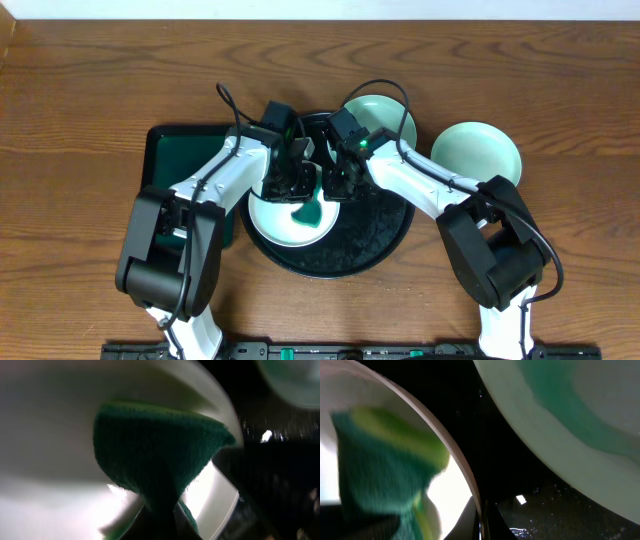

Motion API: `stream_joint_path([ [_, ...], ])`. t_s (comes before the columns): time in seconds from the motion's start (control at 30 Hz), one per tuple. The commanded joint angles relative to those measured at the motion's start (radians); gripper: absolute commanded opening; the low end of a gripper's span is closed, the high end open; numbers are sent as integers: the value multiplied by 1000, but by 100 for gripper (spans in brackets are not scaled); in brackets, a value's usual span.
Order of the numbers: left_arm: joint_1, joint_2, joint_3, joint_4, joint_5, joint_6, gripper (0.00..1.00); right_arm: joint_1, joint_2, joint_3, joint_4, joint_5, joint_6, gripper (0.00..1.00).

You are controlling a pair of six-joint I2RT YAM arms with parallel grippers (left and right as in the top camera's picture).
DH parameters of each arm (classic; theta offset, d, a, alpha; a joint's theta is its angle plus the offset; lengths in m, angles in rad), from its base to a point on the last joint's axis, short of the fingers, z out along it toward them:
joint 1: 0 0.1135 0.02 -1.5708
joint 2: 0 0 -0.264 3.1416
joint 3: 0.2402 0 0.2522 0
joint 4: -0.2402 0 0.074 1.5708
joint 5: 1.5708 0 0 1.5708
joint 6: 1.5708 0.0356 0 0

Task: Clean dirty plates on tray and stack at the side
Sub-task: 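Scrub the held plate with the sponge in the left gripper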

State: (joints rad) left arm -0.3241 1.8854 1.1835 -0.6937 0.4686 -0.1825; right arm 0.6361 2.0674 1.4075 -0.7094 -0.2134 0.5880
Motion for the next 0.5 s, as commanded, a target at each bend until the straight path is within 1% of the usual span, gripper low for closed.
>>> stream_joint_path([
  [0.0, -2, 15, -7, 56, -260, -85, 7, 6, 16, 12, 0, 10, -2, 1],
  [0.03, -2, 15, -7, 54, -395, -159, 7, 6, 16, 12, 1, 10, -3, 1],
  [0.07, -1, 15, -7, 46, -492, -214, 7, 6, 16, 12, 1, 10, -2, 1],
  [0.1, 0, 15, -7, 18, -671, -323, 7, 6, 16, 12, 1, 10, -3, 1],
  [0.17, 0, 15, -7, -13, -752, -381, 7, 6, 16, 12, 0, 11, -3, 1],
  [0.37, -10, 15, -7, -113, -717, -407, 7, 6, 16, 12, 3, 11, -3, 1],
  [0.43, -11, 15, -7, -143, -630, -405, 7, 6, 16, 12, 2, 11, -3, 1],
  [0.47, -13, 15, -7, -156, -552, -386, 7, 6, 16, 12, 2, 11, -3, 1],
])
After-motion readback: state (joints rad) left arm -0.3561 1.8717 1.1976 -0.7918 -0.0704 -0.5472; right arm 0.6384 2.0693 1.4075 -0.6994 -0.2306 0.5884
